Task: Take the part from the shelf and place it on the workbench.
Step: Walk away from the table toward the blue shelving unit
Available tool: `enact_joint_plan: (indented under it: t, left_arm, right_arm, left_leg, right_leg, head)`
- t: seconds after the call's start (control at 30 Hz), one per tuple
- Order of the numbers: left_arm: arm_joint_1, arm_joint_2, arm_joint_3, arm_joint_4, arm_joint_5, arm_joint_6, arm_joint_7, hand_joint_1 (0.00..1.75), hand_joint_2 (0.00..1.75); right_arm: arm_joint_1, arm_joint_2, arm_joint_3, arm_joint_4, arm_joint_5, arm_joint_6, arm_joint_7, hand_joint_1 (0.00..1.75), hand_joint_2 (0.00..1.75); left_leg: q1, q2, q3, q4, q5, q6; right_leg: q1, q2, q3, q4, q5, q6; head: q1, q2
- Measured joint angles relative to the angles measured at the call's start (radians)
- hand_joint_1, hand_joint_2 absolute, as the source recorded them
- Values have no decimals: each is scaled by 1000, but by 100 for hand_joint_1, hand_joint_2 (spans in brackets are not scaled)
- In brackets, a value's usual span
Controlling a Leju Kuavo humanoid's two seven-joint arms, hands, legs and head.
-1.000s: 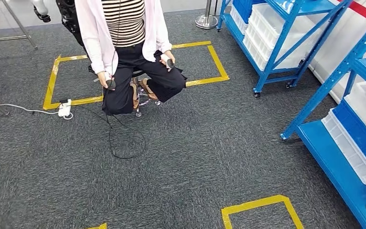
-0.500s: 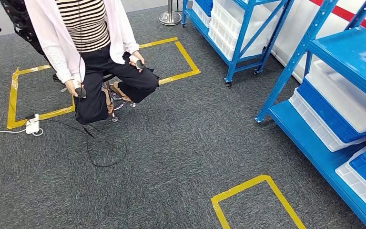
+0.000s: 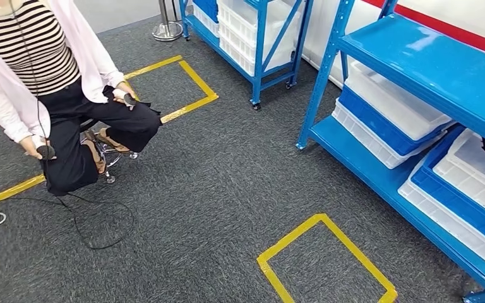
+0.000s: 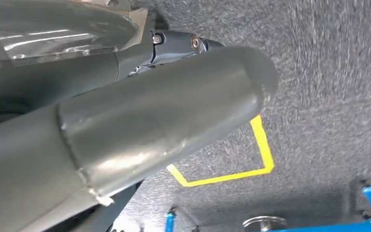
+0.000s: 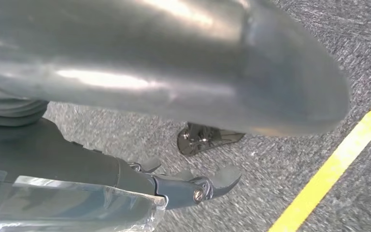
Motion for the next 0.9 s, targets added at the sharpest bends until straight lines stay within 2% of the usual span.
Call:
enact_joint_plan:
  t: [0.03, 0.07, 0.1, 0.17, 0.2, 0.23, 0.3, 0.33, 0.37, 0.4, 0.43, 0.47, 0.5, 0.53, 0.57, 0.6, 0.67, 0.7, 0.77, 0.8, 0.83, 0.87, 0.9]
  left_arm:
    - [0, 0, 0, 0, 0, 0, 0, 0, 0]
    - [0, -1, 0, 0, 0, 0, 0, 0, 0]
    - [0, -1, 0, 0, 0, 0, 0, 0, 0]
    - [-1, -2, 0, 0, 0, 0, 0, 0, 0]
    - [-2, -2, -1, -1, 0, 0, 0, 0, 0]
    - [-3, -2, -1, -1, 0, 0, 0, 0, 0]
    - [-3, -1, 0, -2, 0, 0, 0, 0, 0]
    - [-3, 0, 0, -2, 0, 0, 0, 0, 0]
    - [-2, 0, 0, -2, 0, 0, 0, 0, 0]
    - [-2, 0, 0, -2, 0, 0, 0, 0, 0]
    - [-2, 0, 0, -3, 0, 0, 0, 0, 0]
    - [-3, 0, -1, -3, 0, 0, 0, 0, 0]
    - [-3, -1, -1, -3, 0, 0, 0, 0, 0]
    - [-3, -2, -1, -3, 3, -5, -1, 0, 0]
    - [-3, -2, 0, -3, 8, -13, -1, 0, 0]
    - [-2, -3, 0, -4, 14, -23, -2, 0, 0]
    - [-4, -4, 0, -4, 22, -31, -2, 0, 0]
    - [-5, -4, 0, -5, 22, -28, -2, 0, 0]
    - [-7, -4, 0, -7, 24, -26, -2, 0, 0]
    - [-7, -3, 0, -7, 27, -30, -2, 0, 0]
    - [-5, -2, 0, -7, 29, -33, -2, 0, 0]
    - [-2, -1, 0, -7, 31, -35, -1, 0, 0]
    - [0, -1, 0, -7, 34, -37, 0, 0, 0]
  right_arm:
    - [-1, 1, 0, 0, 0, 0, 0, 0, 0]
    - [-3, 2, 0, 0, 0, 0, 0, 0, 0]
    - [-3, 2, 0, 0, 0, 0, 0, 0, 0]
    - [1, 2, 0, 0, 0, 0, 0, 0, 0]
    - [5, 2, 1, 0, 0, 0, 0, 0, 0]
    - [7, 3, 1, 0, 0, 0, 0, 0, 0]
    - [4, 4, 1, 0, 0, 0, 0, 0, 0]
    - [2, 4, 1, 0, 0, 0, 0, 0, 0]
    - [2, 4, 1, 0, 0, 0, 0, 0, 0]
    - [3, 4, 1, 0, 0, 0, 0, 0, 0]
    - [5, 5, 1, 0, 0, 0, 0, 0, 0]
    - [6, 4, 1, 0, 0, 0, 0, 0, 0]
    - [6, 4, 1, 0, -1, 0, 0, 0, 0]
    - [4, 3, 1, 0, -6, 4, 0, 0, 0]
    - [3, 2, 1, 0, -15, 11, -1, 0, 0]
    - [2, 0, 1, 0, -24, 20, -4, 0, 0]
    - [3, -3, 1, -1, -32, 30, -8, 0, 0]
    - [4, -4, 3, -1, -29, 26, -8, 0, 0]
    - [4, -4, 8, -2, -34, 21, -8, 0, 0]
    - [4, -4, 10, -3, -43, 28, -12, 0, 0]
    - [4, -4, 10, -4, -52, 36, -16, 0, 0]
    - [4, -4, 11, -6, -60, 42, -22, 0, 0]
    - [5, -4, 12, -6, -66, 44, -26, 0, 0]
  left_leg:
    - [5, -22, 27, -62, 25, -3]
    - [6, -40, 43, -102, 38, -4]
    - [4, -48, 49, -120, 39, -2]
    - [-5, -28, 49, -124, 41, 14]
    - [-7, -17, 50, -128, 44, 23]
    - [-8, -4, 51, -132, 47, 32]
    - [-11, 23, 51, -137, 50, 44]
    - [-15, 38, 51, -137, 49, 47]
    - [-18, 51, 50, -137, 48, 48]
    - [-21, 63, 50, -137, 48, 49]
    - [-23, 75, 51, -137, 47, 50]
    - [-24, 86, 53, -137, 45, 50]
    - [-25, 96, 56, -137, 44, 49]
    - [-27, 106, 59, -137, 41, 47]
    - [-28, 115, 62, -136, 39, 43]
    - [-29, 124, 65, -137, 36, 39]
    - [-30, 145, 73, -142, 30, 30]
    - [-29, 142, 76, -140, 25, 25]
    - [-26, 100, 61, -90, -10, 17]
    - [-23, 70, 36, -31, -42, 13]
    - [-22, 50, 4, 38, -73, 11]
    - [-22, 41, -26, 97, -94, 8]
    - [-21, 37, -47, 131, -99, 5]
  right_leg:
    - [2, 13, -2, 6, -3, 5]
    - [4, 25, -8, 10, -4, 12]
    - [7, 36, -14, 12, -4, 21]
    - [3, 54, -28, 8, 1, 36]
    - [2, 44, -35, 15, -3, 40]
    - [1, 21, -50, 41, -18, 41]
    - [2, -38, -108, 158, -74, 37]
    - [2, -53, -144, 234, -105, 36]
    - [2, -58, -172, 293, -126, 38]
    - [3, -60, -182, 319, -133, 41]
    - [4, -62, -171, 302, -123, 46]
    - [7, -71, -136, 241, -99, 49]
    - [14, -95, -90, 157, -71, 48]
    - [22, -120, -52, 83, -45, 44]
    - [30, -141, -25, 31, -27, 36]
    - [37, -152, -16, 7, -18, 28]
    - [39, -134, -13, -2, -10, 13]
    - [32, -122, -6, -9, -6, 8]
    - [16, -99, 8, -21, 4, -3]
    - [11, -87, 11, -23, 6, -5]
    - [11, -75, 11, -22, 7, -8]
    - [11, -61, 11, -21, 7, -8]
    - [11, -47, 12, -20, 7, -8]
  head:
    - [1, 0]
    - [1, 0]
    - [2, 0]
    - [2, 0]
    - [3, 0]
    - [5, 0]
    - [10, 0]
    - [12, 0]
    - [12, 0]
    - [12, 0]
    - [12, 0]
    - [12, 0]
    - [12, 0]
    - [12, 0]
    - [12, 0]
    - [11, 0]
    - [11, 0]
    - [10, 0]
    - [7, 0]
    - [5, 0]
    - [4, 0]
    - [3, 0]
    - [3, 0]
